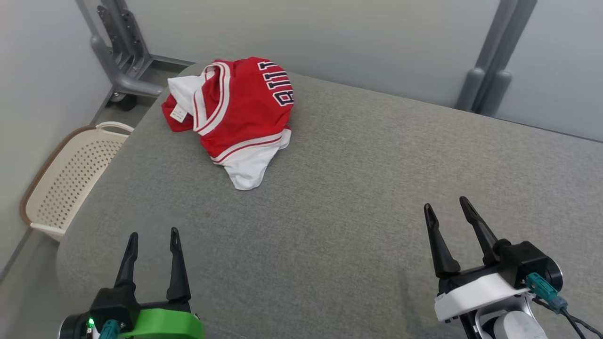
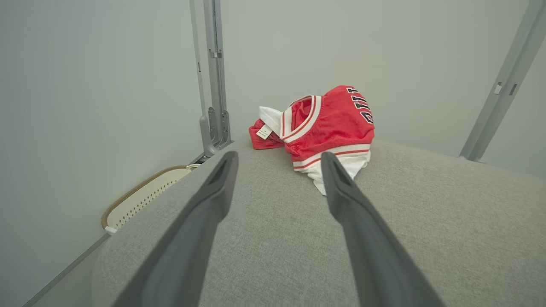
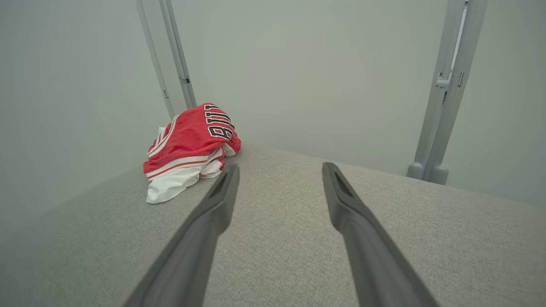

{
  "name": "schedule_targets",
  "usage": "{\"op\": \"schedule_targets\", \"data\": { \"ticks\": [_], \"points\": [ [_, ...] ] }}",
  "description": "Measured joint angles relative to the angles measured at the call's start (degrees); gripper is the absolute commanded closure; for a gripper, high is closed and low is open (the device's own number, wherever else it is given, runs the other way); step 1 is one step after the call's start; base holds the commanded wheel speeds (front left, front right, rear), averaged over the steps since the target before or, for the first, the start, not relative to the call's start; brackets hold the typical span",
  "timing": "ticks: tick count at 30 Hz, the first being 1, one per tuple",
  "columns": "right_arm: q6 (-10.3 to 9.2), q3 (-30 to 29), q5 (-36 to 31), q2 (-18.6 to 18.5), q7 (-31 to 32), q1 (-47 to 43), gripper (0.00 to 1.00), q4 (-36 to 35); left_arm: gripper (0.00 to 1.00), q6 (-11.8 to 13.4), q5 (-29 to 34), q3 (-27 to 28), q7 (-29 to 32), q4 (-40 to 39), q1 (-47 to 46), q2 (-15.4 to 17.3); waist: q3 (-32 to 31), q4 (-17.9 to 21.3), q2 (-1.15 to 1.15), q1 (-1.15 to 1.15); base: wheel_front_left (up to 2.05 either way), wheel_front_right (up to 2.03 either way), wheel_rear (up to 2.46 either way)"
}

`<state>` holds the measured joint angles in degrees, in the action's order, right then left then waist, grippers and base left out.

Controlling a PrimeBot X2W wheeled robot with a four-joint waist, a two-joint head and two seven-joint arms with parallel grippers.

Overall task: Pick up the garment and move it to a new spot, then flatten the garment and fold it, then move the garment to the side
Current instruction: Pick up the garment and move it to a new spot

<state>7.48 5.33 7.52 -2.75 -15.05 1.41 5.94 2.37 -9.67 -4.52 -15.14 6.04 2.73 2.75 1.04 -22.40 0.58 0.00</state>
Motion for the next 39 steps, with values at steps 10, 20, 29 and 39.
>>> {"op": "schedule_targets", "data": {
  "ticks": [10,20,29,39],
  "points": [
    [0.00,0.91,-0.09,0.01,0.00,-0.01,0.00,-0.14,0.00,0.09,0.08,0.62,0.00,0.02,0.22,-0.01,0.55,-1.25,0.00,0.00,0.00,0.00,0.00],
    [0.00,1.47,-0.59,0.01,0.00,1.55,0.00,-1.42,0.00,-2.75,0.27,5.60,-0.01,-0.09,-7.56,4.75,2.64,1.86,0.00,0.00,0.00,0.00,0.00],
    [0.00,2.16,-2.77,0.00,0.00,5.76,0.00,-2.92,0.00,-6.59,0.05,5.54,5.94,7.21,-27.34,12.00,8.52,5.30,0.00,0.00,0.00,0.00,0.00],
    [0.00,3.45,-4.14,0.01,0.00,12.33,0.00,-4.08,0.00,-9.25,-5.65,4.31,16.77,23.79,-46.86,16.78,17.28,10.67,0.00,0.00,0.00,0.00,0.00]
  ]
}}
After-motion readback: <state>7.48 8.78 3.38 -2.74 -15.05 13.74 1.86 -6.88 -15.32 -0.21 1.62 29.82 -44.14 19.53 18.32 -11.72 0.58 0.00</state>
